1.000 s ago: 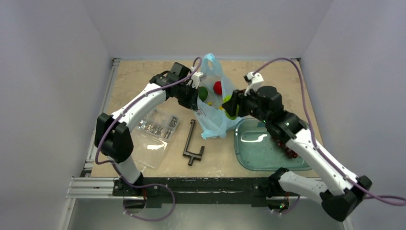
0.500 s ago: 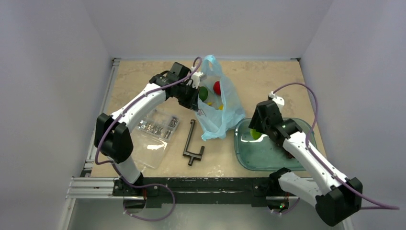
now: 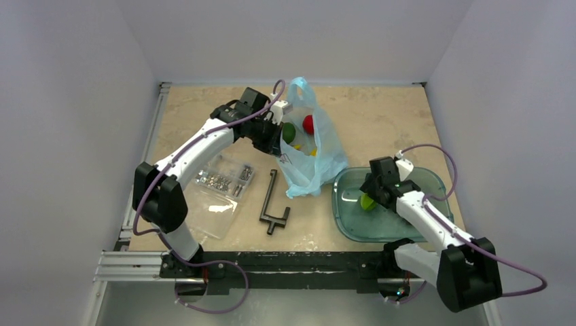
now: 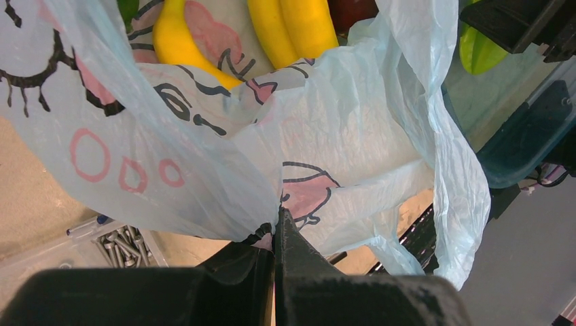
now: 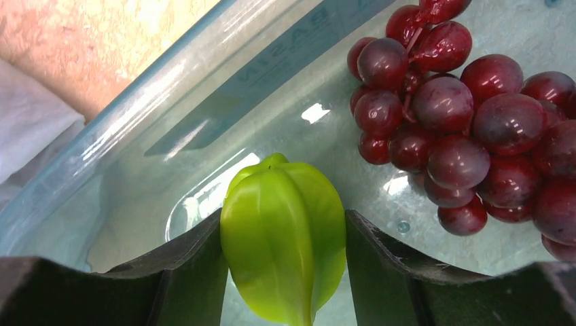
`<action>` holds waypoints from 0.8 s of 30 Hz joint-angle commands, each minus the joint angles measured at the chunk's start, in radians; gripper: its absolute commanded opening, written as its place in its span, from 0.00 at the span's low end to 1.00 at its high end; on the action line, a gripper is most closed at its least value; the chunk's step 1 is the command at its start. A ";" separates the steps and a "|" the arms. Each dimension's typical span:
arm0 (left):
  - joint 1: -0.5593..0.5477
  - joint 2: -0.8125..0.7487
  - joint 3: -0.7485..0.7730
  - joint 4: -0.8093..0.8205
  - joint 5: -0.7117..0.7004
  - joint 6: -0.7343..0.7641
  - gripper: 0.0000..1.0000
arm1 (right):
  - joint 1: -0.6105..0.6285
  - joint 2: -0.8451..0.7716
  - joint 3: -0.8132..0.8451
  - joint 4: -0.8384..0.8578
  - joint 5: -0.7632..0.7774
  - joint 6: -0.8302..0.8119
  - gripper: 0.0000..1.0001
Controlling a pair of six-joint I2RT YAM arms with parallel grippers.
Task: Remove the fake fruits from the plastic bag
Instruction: Place the fake fruit in the bin.
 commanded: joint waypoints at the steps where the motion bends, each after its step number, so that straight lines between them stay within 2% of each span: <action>1: -0.003 -0.043 0.014 0.031 0.026 0.003 0.00 | -0.023 0.040 0.003 0.102 0.035 0.033 0.17; 7: -0.002 -0.040 0.016 0.030 0.026 0.003 0.00 | -0.026 0.009 0.017 0.103 -0.004 -0.011 0.46; 15: -0.003 -0.038 0.018 0.032 0.051 -0.008 0.00 | -0.025 -0.074 0.050 0.048 0.007 -0.062 0.75; 16: -0.002 -0.038 0.019 0.033 0.053 -0.008 0.00 | -0.024 -0.076 0.059 0.048 0.004 -0.076 0.81; 20: -0.003 -0.041 0.016 0.034 0.055 -0.009 0.00 | -0.024 -0.078 0.131 0.048 -0.036 -0.183 0.88; 24: -0.002 -0.035 0.019 0.037 0.060 -0.012 0.00 | -0.005 -0.103 0.200 0.112 -0.213 -0.280 0.86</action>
